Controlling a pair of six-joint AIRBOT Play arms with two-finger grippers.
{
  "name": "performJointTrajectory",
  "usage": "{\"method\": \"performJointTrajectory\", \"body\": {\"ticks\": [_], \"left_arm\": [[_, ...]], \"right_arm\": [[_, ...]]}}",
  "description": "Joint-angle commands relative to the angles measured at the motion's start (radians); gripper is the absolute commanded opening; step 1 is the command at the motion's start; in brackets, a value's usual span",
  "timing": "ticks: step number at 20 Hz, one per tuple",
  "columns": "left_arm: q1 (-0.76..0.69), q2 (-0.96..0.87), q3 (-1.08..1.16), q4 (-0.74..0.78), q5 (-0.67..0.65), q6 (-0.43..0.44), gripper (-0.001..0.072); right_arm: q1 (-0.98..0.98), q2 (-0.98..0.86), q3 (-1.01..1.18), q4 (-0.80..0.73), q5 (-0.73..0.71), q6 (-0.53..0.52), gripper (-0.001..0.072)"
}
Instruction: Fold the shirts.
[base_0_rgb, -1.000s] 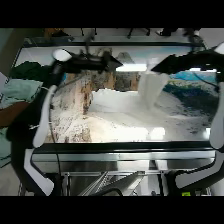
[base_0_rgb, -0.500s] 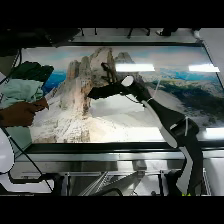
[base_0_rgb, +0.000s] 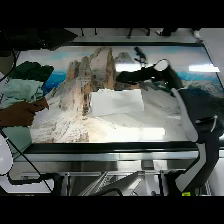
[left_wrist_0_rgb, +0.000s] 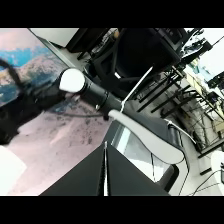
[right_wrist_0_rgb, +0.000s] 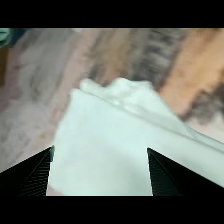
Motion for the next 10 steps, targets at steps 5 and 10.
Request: {"method": "performJointTrajectory", "body": {"ticks": [5, 10], "left_arm": [[0.001, -0.001, 0.000, -0.001, -0.007, 0.001, 0.0018], [0.001, -0.001, 0.000, -0.001, -0.014, 0.001, 0.0018]], "right_arm": [[-0.250, -0.026, -0.209, -0.176, 0.201, 0.068, 0.0668], [-0.206, -0.112, -0.215, -0.161, 0.187, 0.038, 0.0667]]}}
